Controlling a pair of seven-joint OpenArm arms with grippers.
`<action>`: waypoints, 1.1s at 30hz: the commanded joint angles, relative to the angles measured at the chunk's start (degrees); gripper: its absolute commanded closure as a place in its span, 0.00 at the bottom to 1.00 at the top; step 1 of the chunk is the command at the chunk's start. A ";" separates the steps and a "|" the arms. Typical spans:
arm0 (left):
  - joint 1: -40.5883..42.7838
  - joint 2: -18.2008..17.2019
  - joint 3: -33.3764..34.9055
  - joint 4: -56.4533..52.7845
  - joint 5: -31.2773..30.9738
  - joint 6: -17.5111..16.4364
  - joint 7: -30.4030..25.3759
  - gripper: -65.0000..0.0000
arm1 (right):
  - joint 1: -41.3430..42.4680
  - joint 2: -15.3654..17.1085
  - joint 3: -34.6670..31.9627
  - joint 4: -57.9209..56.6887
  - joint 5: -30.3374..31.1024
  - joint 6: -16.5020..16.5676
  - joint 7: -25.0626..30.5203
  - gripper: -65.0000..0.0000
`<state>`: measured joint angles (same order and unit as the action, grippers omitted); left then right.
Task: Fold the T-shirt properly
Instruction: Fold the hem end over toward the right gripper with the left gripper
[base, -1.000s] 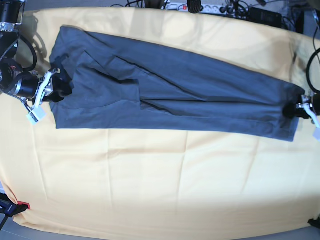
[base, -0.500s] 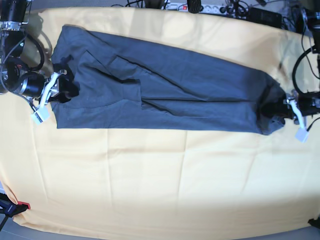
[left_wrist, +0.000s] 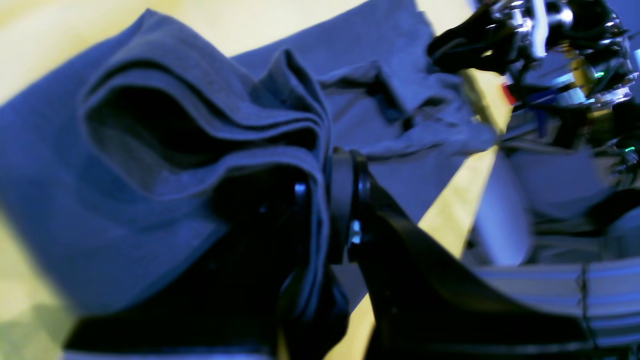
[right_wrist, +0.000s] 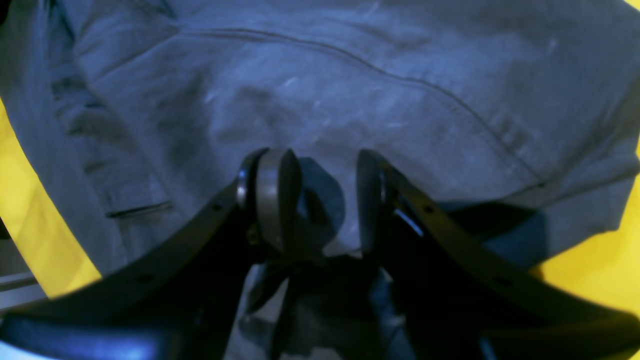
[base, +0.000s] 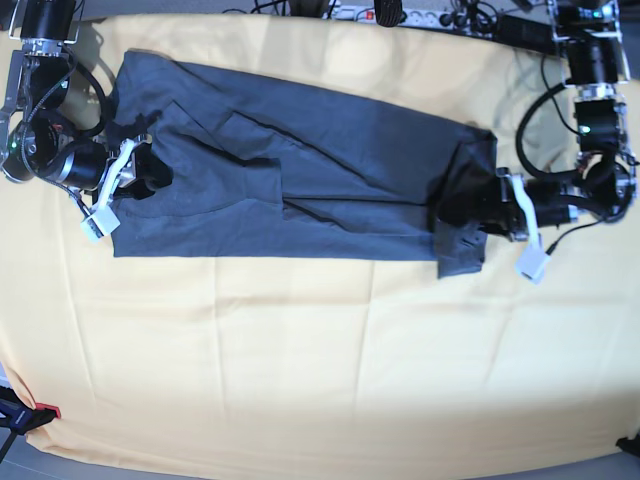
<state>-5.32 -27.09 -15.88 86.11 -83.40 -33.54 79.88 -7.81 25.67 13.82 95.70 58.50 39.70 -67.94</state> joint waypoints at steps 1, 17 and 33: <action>-0.66 -0.09 0.26 0.90 -1.60 -0.39 -0.94 1.00 | 0.70 0.98 0.59 0.68 1.18 0.30 1.22 0.63; -0.31 10.29 3.48 0.90 -1.60 -2.51 -3.82 0.72 | 0.70 1.01 0.59 0.68 1.25 0.30 -0.90 0.63; -0.39 10.91 1.36 0.90 3.58 -2.40 -6.99 0.66 | 0.87 1.01 0.59 0.68 2.36 0.30 -0.90 0.63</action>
<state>-4.67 -15.73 -14.28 86.11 -77.60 -35.68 73.73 -7.79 25.69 13.93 95.70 59.18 39.70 -69.54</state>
